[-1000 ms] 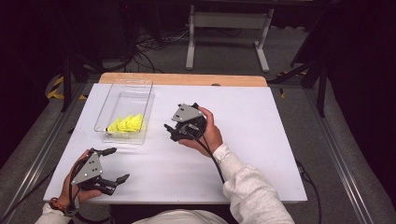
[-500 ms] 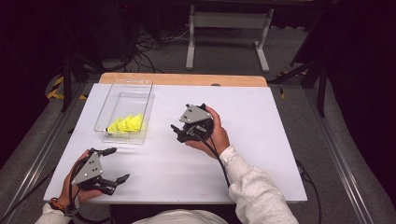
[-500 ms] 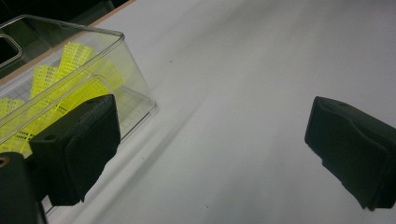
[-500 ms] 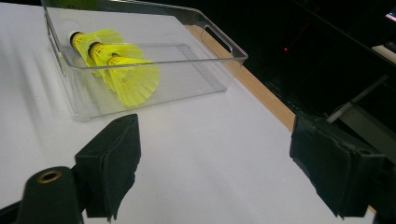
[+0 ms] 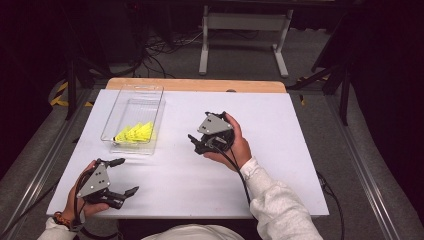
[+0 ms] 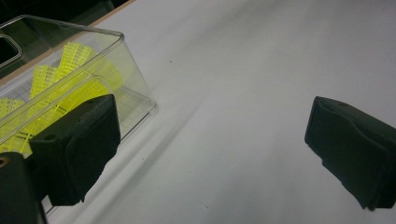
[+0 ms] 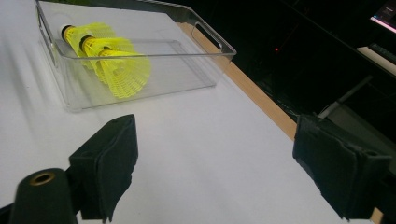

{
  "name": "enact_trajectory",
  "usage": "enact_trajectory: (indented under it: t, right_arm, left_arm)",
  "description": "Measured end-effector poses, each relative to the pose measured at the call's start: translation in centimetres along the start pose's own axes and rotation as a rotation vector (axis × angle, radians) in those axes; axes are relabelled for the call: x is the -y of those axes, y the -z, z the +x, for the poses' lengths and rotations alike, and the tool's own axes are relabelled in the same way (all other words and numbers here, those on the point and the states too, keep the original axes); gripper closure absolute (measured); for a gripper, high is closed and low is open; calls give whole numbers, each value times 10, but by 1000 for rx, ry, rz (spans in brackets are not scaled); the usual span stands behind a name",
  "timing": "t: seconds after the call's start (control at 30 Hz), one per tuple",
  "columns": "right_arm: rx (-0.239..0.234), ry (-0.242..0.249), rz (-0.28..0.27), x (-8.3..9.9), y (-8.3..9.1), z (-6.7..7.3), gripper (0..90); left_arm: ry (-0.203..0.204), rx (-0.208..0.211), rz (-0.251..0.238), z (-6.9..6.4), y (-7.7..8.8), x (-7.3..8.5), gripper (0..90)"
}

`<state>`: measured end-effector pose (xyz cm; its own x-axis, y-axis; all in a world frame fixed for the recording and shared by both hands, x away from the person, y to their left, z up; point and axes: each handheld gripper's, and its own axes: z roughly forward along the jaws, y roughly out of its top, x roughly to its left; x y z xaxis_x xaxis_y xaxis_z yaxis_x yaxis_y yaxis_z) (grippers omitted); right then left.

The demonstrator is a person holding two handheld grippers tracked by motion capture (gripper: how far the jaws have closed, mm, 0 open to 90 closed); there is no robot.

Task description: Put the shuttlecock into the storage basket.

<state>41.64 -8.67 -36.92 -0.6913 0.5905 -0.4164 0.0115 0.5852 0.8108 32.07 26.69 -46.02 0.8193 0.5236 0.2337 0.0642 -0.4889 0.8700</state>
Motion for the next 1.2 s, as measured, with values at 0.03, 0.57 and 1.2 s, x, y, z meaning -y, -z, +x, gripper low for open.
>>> enact_trajectory:
  t: [0.03, 0.57, 1.2]
  right_arm:
    - [3, 1, -1, 0, 1, 0, 139]
    - [37, 9, 7, 10, 13, -5, 132]
    - [75, 7, 35, 26, 28, -13, 125]
  left_arm:
    - [0, 0, 0, 0, 0, 0, 44]
    - [3, 1, -1, 0, 0, 0, 44]
    - [3, 0, 1, 0, 0, 0, 44]
